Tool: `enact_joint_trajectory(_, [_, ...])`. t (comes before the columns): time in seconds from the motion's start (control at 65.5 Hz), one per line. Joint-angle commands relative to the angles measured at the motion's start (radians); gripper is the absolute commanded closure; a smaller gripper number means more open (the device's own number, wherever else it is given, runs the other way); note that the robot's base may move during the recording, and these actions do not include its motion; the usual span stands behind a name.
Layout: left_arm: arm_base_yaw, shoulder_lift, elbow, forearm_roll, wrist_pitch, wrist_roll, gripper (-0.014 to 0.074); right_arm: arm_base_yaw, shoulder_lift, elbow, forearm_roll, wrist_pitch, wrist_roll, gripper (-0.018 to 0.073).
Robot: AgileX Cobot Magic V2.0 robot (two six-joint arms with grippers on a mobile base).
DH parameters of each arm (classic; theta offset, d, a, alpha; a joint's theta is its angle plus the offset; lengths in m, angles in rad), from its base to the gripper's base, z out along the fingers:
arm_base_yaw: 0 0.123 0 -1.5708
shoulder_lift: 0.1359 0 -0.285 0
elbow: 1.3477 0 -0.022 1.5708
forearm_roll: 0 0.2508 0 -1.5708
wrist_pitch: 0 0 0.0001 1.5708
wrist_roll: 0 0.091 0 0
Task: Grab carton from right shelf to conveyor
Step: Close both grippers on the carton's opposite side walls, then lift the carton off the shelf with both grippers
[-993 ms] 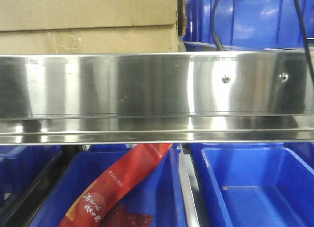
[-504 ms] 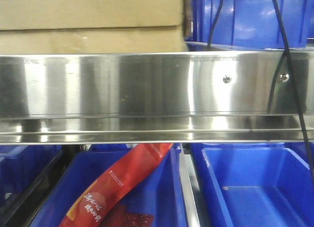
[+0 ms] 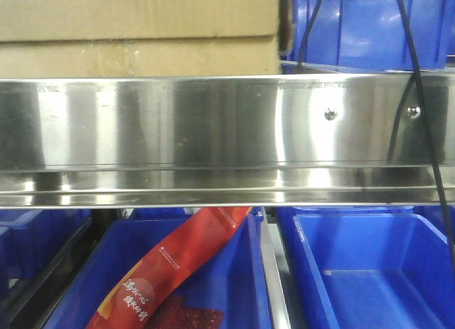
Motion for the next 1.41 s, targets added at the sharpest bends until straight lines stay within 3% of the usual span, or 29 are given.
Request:
enact_joint_trajectory(0.0, [0.002,-0.070,-0.004,-0.018,-0.025,-0.005,0.0602,-0.003,-0.081,-0.027,-0.003,-0.035,-0.011,0.0627])
enact_joint_trajectory(0.244, [-0.014,-0.209,0.004,-0.119,-0.025,-0.019,0.0605,-0.003,-0.211,-0.023,-0.003,-0.035,-0.040,0.0627])
enact_joint_trajectory(0.382, [-0.069,-0.273,0.083,-0.113,-0.025,-0.040,0.0605,-0.003,-0.288,0.060,-0.010,-0.035,-0.053,0.0627])
enact_joint_trajectory(0.504, [-0.139,-0.311,0.165,-0.109,-0.025,-0.054,0.0605,-0.003,-0.395,0.238,-0.044,-0.035,-0.053,0.0627])
enact_joint_trajectory(0.794, [-0.296,-0.380,0.300,-0.006,-0.025,-0.136,0.0605,-0.003,-0.657,0.608,-0.070,-0.035,-0.053,0.0627])
enact_joint_trajectory(0.978, [-0.366,-0.409,0.348,-0.002,-0.025,-0.143,0.0605,-0.003,-0.764,0.734,-0.070,-0.035,-0.053,0.0627])
enact_joint_trajectory(1.39, [-0.389,-0.411,0.344,0.021,-0.025,-0.143,0.0605,-0.003,-0.781,0.743,-0.070,-0.035,-0.053,0.0627])
